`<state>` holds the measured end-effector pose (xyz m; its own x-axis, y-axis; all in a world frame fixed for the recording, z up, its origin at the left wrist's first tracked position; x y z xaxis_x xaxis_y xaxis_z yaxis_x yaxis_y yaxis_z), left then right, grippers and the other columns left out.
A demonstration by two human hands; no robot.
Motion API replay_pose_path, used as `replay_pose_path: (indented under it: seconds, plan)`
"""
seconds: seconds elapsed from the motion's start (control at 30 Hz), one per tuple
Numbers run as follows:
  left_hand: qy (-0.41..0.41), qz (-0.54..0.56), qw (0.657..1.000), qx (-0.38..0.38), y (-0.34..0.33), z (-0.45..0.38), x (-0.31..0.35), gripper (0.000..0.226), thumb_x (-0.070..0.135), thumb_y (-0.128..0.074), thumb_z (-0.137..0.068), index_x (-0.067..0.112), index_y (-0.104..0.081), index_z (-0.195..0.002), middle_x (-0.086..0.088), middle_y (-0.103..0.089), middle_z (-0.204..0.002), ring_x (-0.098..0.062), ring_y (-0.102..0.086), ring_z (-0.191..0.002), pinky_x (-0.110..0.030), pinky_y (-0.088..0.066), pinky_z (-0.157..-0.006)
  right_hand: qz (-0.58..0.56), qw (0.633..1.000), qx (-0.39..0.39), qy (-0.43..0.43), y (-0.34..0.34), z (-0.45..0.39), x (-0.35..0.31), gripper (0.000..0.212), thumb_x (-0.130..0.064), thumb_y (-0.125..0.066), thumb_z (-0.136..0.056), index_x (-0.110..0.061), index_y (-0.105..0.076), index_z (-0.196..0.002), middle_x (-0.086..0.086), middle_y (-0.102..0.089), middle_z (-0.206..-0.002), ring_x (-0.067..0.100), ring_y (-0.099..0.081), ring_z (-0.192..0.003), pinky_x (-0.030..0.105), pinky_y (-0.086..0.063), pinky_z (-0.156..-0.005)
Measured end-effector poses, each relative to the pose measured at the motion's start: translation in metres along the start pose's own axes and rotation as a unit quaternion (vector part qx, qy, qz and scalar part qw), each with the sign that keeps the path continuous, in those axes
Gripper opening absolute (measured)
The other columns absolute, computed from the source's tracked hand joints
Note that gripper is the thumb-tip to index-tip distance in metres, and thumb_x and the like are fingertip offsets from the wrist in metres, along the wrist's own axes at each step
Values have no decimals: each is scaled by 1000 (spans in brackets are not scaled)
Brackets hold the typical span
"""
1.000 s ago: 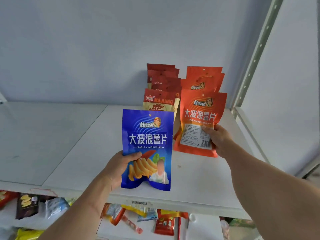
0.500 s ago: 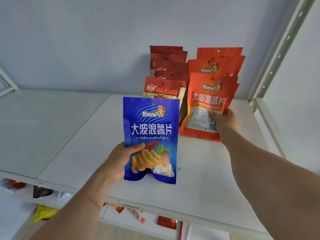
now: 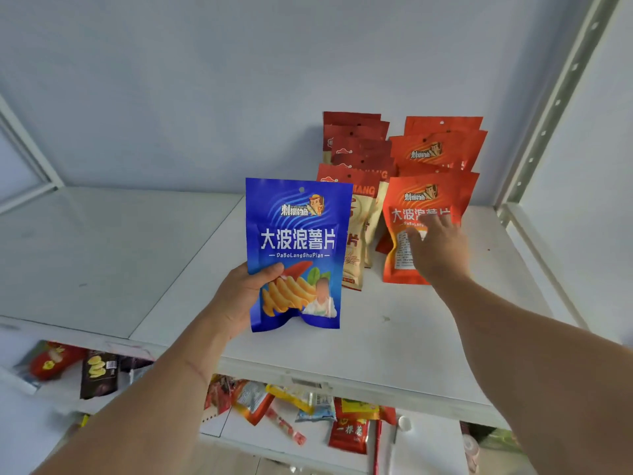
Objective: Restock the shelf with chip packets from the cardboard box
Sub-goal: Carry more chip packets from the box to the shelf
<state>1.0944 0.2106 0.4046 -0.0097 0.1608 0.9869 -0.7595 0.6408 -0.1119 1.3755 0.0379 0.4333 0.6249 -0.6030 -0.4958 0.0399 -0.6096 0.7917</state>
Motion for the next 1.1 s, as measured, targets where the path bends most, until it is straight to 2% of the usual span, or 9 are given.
replay_pose_path:
  seconds: [0.13,0.23,0.3,0.47,0.67,0.8,1.0,1.1]
  plan:
    - [-18,-2,1000,3,39,-1,16,18,10,-66,-94,16,-70,-111,-3,-78,-103,-19,-73,-92,-37,-59,-79,64,988,-57,129,-13,44,-62,29,-30,-47,-102,-12,-69,-111,5,-66,-111,29,-58,-106,40,-45,-89]
    - [-28,-10,1000,7,63,-3,24,16,9,-66,-94,17,-71,-107,0,-78,-97,-19,-72,-88,-35,-56,-73,110,974,-85,181,-27,73,-102,30,-33,-44,-104,-16,-67,-113,0,-68,-111,24,-60,-102,37,-48,-84]
    - [-30,-13,999,14,80,-4,29,14,11,-68,-93,19,-71,-105,1,-78,-97,-19,-73,-90,-36,-57,-76,133,965,-98,203,-37,86,-130,31,-34,-43,-104,-17,-65,-117,0,-67,-116,23,-61,-105,36,-50,-84]
    - [-41,-9,999,17,111,-25,38,16,11,-70,-92,20,-70,-106,1,-78,-101,-19,-73,-93,-37,-58,-82,150,955,-122,227,-61,91,-176,29,-33,-41,-105,-19,-63,-119,0,-66,-119,22,-60,-108,34,-52,-87]
    - [-43,-10,999,12,122,-88,47,20,15,-71,-92,19,-69,-111,-3,-78,-107,-22,-74,-97,-40,-59,-85,155,949,-122,247,-95,45,-197,29,-34,-41,-105,-18,-62,-118,-2,-65,-113,18,-59,-102,27,-43,-76]
    - [-36,-13,999,15,124,-137,52,19,20,-72,-92,20,-68,-111,-3,-77,-107,-23,-74,-95,-41,-60,-84,153,949,-120,247,-119,11,-205,29,-32,-42,-104,-18,-64,-116,0,-66,-109,19,-59,-99,30,-49,-79]
    - [-27,6,1000,16,125,-204,57,14,14,-70,-93,20,-69,-105,-5,-77,-103,-22,-73,-90,-37,-60,-78,157,945,-142,250,-147,-27,-222,31,-31,-38,-104,-15,-62,-115,3,-65,-111,25,-58,-103,31,-42,-80]
    - [-9,13,1000,-3,119,-238,55,17,12,-69,-94,15,-68,-110,-8,-76,-103,-23,-73,-87,-35,-60,-72,145,948,-137,249,-160,-46,-224,33,-31,-38,-105,-15,-60,-124,6,-66,-110,29,-59,-102,36,-46,-85]
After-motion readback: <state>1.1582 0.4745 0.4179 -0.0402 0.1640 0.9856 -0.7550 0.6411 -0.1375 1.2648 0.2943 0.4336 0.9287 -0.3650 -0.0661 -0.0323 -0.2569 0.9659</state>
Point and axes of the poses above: each hand's wrist, its own z-axis away from the middle knuckle, its own y-axis out of the back of the hand, x = y × z, the point moved 3 cm from there along -z, towards the middle knuckle
